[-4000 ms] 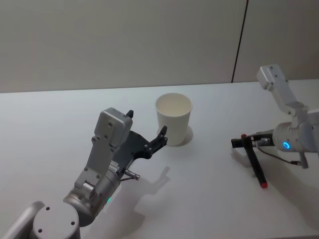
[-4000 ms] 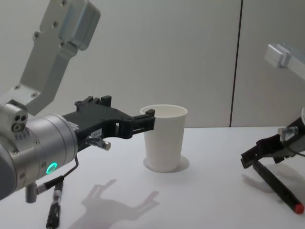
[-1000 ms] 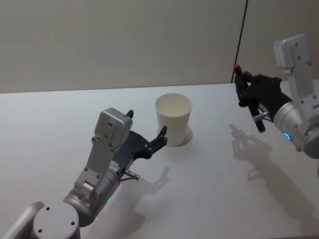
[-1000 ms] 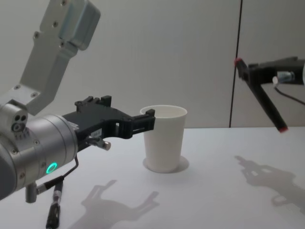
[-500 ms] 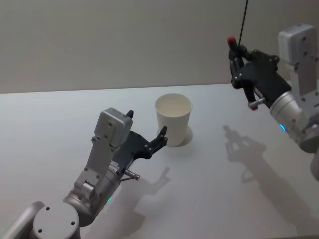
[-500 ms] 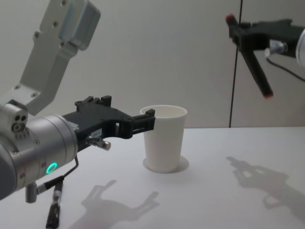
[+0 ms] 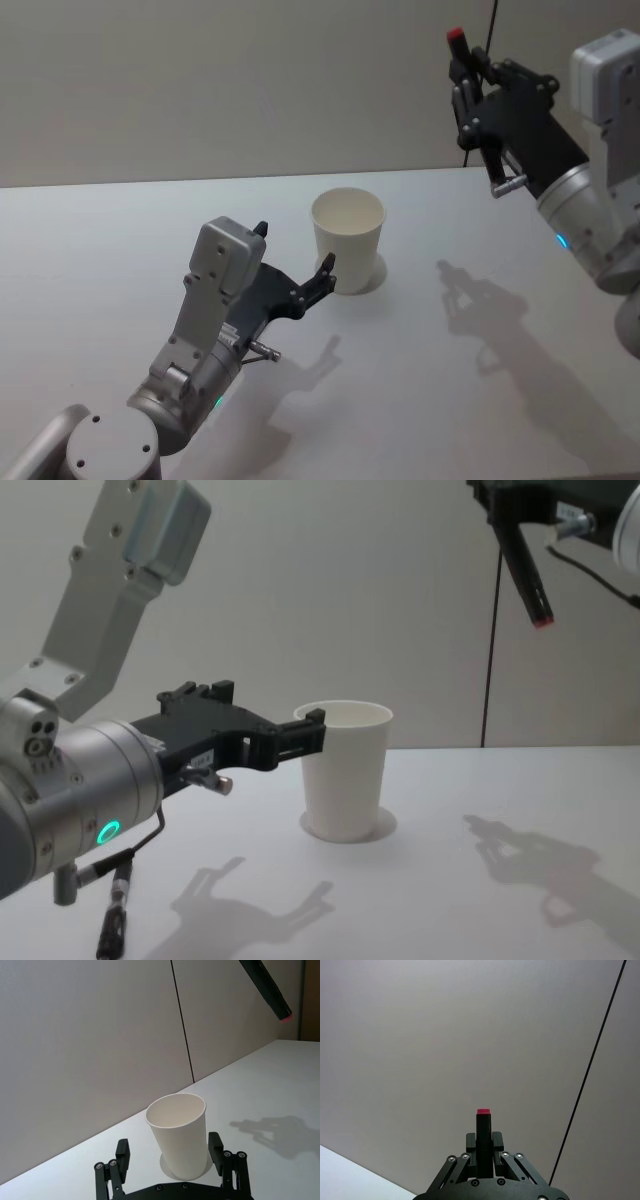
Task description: Place the pen into the pen holder.
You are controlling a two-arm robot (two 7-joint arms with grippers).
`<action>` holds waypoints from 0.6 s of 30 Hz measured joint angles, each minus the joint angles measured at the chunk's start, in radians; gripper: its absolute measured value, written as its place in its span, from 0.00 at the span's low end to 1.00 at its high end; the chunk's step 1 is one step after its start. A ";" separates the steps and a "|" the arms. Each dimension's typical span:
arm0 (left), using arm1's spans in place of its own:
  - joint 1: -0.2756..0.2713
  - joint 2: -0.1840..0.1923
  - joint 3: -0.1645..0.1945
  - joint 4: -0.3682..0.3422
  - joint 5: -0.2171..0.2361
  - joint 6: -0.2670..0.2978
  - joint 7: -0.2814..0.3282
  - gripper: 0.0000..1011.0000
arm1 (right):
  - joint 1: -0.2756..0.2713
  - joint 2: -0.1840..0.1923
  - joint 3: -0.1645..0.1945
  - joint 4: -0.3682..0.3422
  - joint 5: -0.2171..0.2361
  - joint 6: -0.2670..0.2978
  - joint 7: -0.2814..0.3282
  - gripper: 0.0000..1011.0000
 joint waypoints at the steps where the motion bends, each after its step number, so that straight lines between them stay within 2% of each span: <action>1: 0.000 0.000 0.000 0.000 0.000 0.000 0.000 0.99 | 0.001 -0.001 0.000 -0.001 0.000 -0.004 0.001 0.17; 12: 0.000 0.000 0.000 0.000 0.000 0.000 0.000 0.99 | 0.010 -0.014 -0.011 0.010 -0.013 -0.049 0.024 0.17; 17: 0.000 0.000 0.000 0.000 0.000 0.000 0.000 0.99 | 0.029 -0.037 -0.026 0.073 -0.033 -0.096 0.025 0.17; 18: 0.000 0.000 0.000 0.000 0.000 0.000 0.000 0.99 | 0.039 -0.047 -0.033 0.103 -0.043 -0.115 0.023 0.17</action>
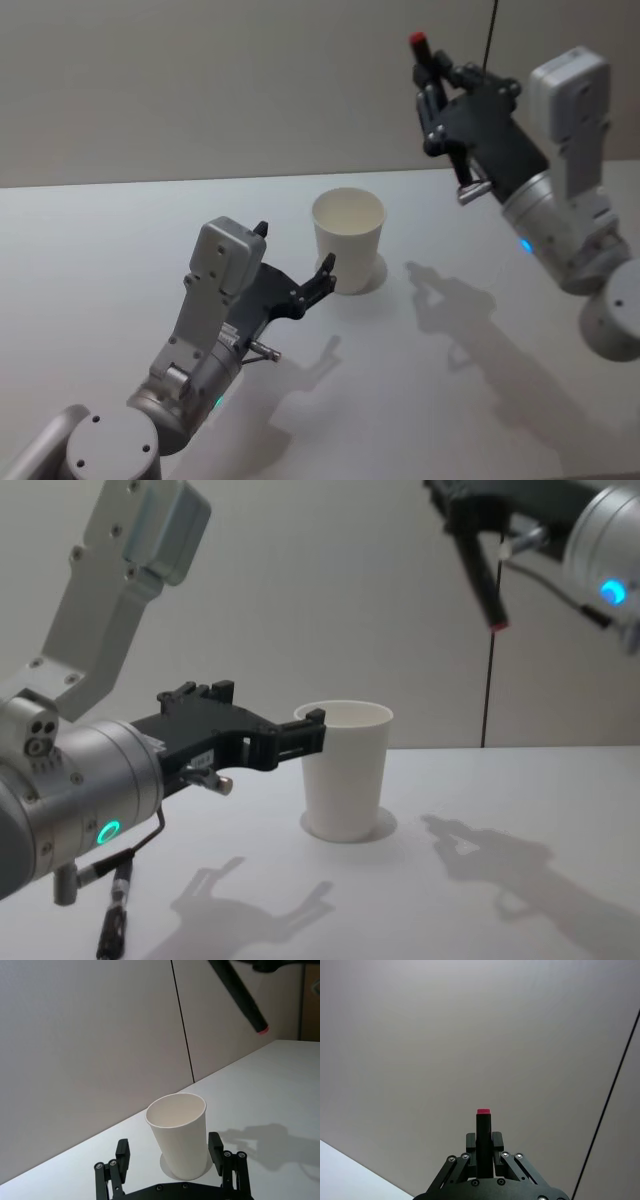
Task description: Place the pen into the pen holder.
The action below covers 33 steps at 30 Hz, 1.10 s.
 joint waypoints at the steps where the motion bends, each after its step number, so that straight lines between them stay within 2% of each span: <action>1: 0.000 0.000 0.000 0.000 0.000 0.000 0.000 0.99 | 0.005 -0.005 -0.004 0.015 -0.007 -0.012 -0.003 0.17; 14: 0.000 0.000 0.000 0.000 0.000 0.000 0.000 0.99 | 0.081 -0.092 -0.064 0.273 -0.109 -0.196 -0.067 0.17; 26: 0.000 0.000 0.000 0.000 0.000 0.000 0.000 0.99 | 0.117 -0.132 -0.090 0.393 -0.148 -0.308 -0.108 0.17; 33: 0.000 0.000 0.000 0.000 0.000 0.000 0.000 0.99 | 0.132 -0.146 -0.097 0.439 -0.166 -0.349 -0.128 0.17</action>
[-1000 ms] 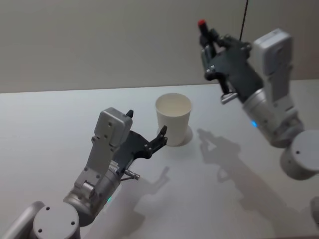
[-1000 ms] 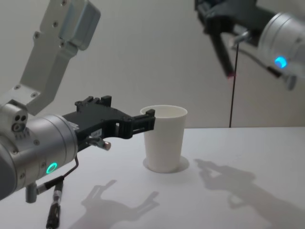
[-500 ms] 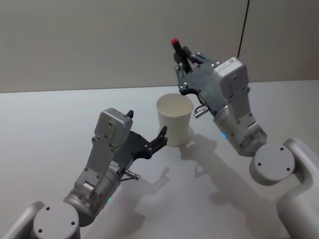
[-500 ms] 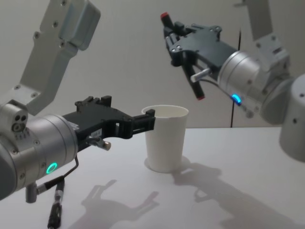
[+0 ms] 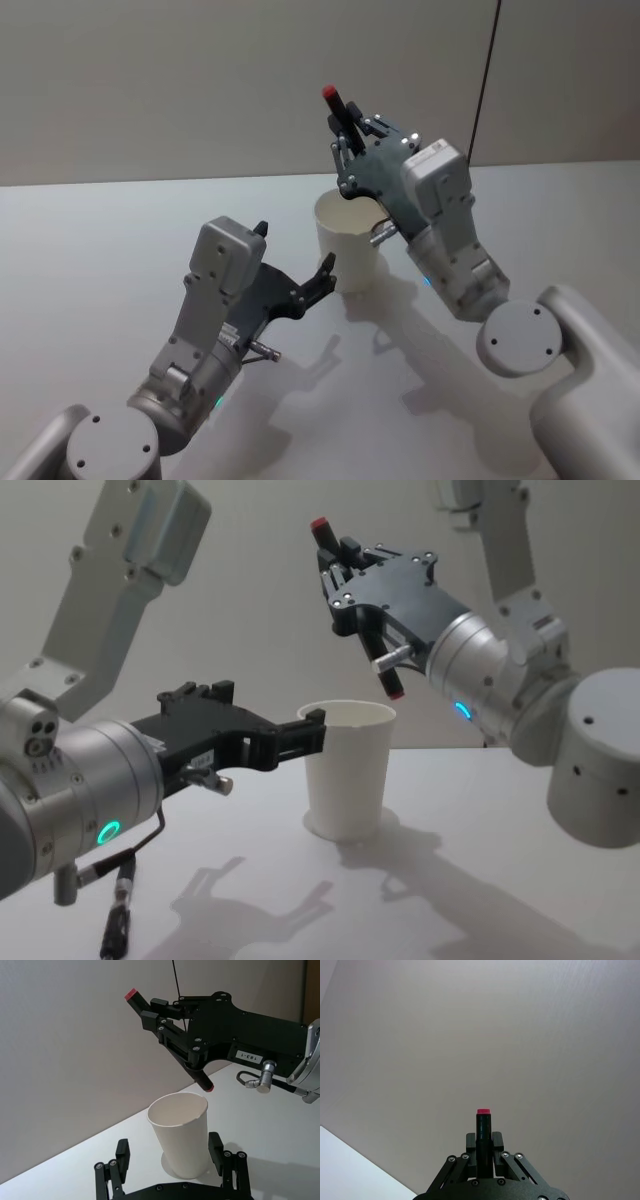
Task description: Place the pen into the pen holder.
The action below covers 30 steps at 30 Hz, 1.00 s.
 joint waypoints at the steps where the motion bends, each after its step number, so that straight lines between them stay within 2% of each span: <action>1: 0.000 0.000 0.000 0.000 0.000 0.000 0.000 0.99 | 0.001 -0.001 0.000 0.005 -0.002 -0.005 -0.002 0.17; 30: 0.000 0.000 0.000 0.000 0.000 0.000 0.000 0.99 | 0.054 -0.037 -0.008 0.154 -0.048 -0.134 -0.056 0.17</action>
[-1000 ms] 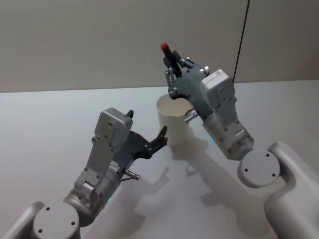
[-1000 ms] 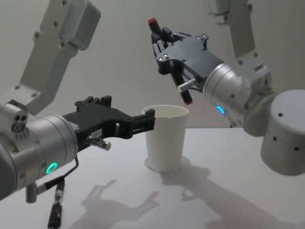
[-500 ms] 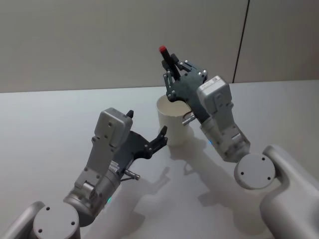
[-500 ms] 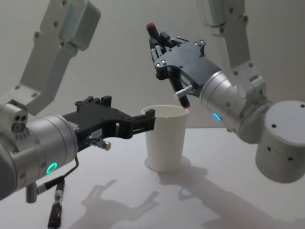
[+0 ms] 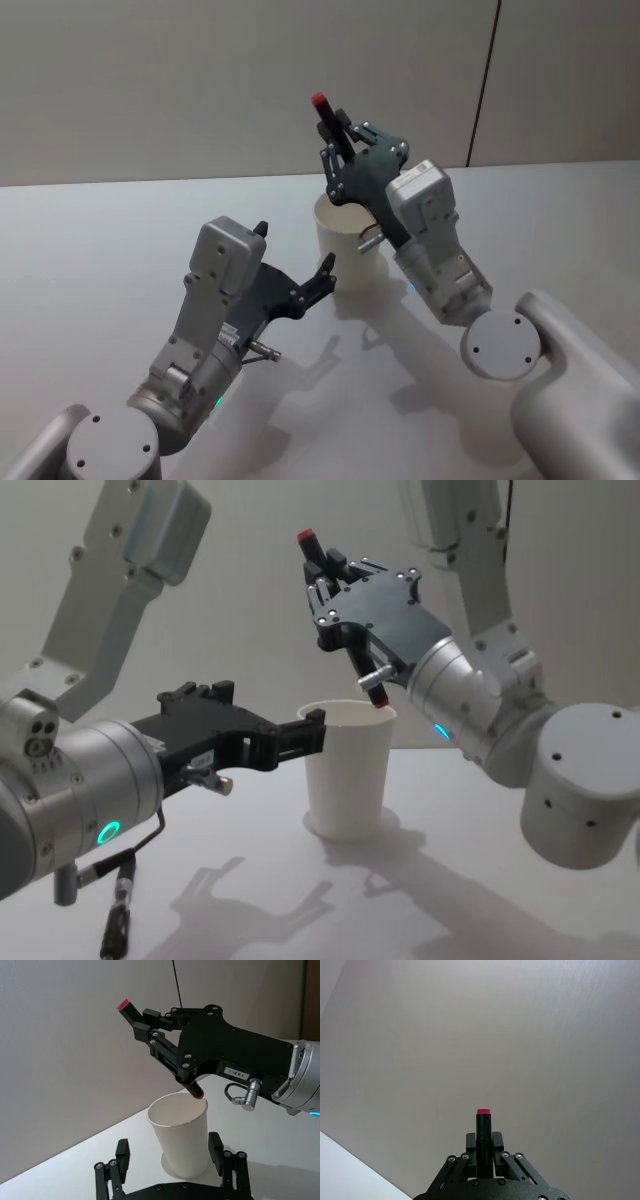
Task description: Place the pen into the pen holder.
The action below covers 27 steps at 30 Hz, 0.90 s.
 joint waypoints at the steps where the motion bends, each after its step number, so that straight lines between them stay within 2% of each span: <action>1: 0.000 0.000 0.000 0.000 0.000 0.000 0.000 0.99 | 0.004 -0.002 0.000 0.008 -0.002 -0.005 -0.002 0.17; 7: 0.000 0.000 0.000 0.000 0.000 0.000 0.000 0.99 | 0.018 -0.011 -0.001 0.038 -0.011 -0.021 -0.010 0.20; 17: 0.000 0.000 0.000 0.000 0.000 0.000 0.000 0.99 | 0.044 -0.024 0.000 0.092 -0.022 -0.044 -0.018 0.50; 18: 0.000 0.000 0.000 0.000 0.000 0.000 0.000 0.99 | 0.045 -0.024 0.000 0.094 -0.023 -0.045 -0.019 0.56; 22: 0.000 0.000 0.000 0.000 0.000 0.000 0.000 0.99 | 0.048 -0.027 0.000 0.102 -0.027 -0.048 -0.021 0.63; 23: 0.000 0.000 0.000 0.000 0.000 0.000 0.000 0.99 | 0.049 -0.027 0.000 0.103 -0.028 -0.048 -0.021 0.69; 27: 0.000 0.000 0.000 0.000 0.000 0.000 0.000 0.99 | 0.048 -0.027 0.000 0.103 -0.031 -0.048 -0.022 0.81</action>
